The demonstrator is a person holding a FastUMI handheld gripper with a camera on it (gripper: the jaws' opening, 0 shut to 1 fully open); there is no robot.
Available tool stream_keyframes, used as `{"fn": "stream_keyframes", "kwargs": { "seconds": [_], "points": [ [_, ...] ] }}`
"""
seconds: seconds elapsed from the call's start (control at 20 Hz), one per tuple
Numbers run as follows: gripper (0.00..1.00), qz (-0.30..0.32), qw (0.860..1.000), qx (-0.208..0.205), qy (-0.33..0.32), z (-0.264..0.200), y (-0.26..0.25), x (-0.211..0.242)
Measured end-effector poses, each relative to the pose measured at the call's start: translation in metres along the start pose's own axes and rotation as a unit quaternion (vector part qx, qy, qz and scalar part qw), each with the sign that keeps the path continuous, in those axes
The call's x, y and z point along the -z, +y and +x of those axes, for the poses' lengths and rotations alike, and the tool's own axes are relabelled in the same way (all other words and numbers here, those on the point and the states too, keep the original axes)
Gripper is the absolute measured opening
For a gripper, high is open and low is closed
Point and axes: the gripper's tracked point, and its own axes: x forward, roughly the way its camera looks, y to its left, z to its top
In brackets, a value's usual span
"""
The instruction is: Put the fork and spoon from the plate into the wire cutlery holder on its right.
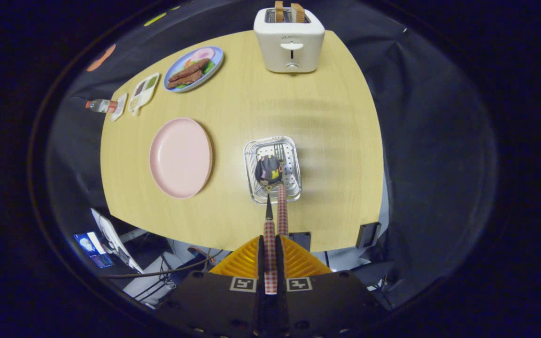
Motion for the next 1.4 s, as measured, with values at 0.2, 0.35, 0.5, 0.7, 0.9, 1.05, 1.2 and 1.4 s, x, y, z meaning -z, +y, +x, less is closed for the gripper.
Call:
{"fn": "stream_keyframes", "kwargs": {
  "seconds": [0.2, 0.35, 0.5, 0.7, 0.9, 1.05, 1.2, 1.4],
  "points": [
    [0.08, -0.001, 0.999, 0.009, 0.040, 0.007, 0.001, -0.011],
    [0.08, 0.006, 0.998, 0.007, 0.070, 0.013, 0.003, -0.013],
    [0.08, 0.006, 0.997, 0.006, 0.072, 0.017, 0.003, -0.020],
    [0.14, 0.008, 0.997, 0.005, 0.072, 0.018, 0.003, -0.026],
    [0.21, 0.000, 1.000, 0.009, 0.013, 0.011, 0.001, -0.044],
    [0.45, -0.025, 0.998, 0.004, -0.064, -0.004, 0.006, -0.061],
    [0.67, -0.041, 0.983, -0.024, -0.175, -0.028, 0.023, -0.089],
    [0.96, -0.044, 0.932, -0.048, -0.356, -0.079, 0.037, -0.119]
  ]
}}
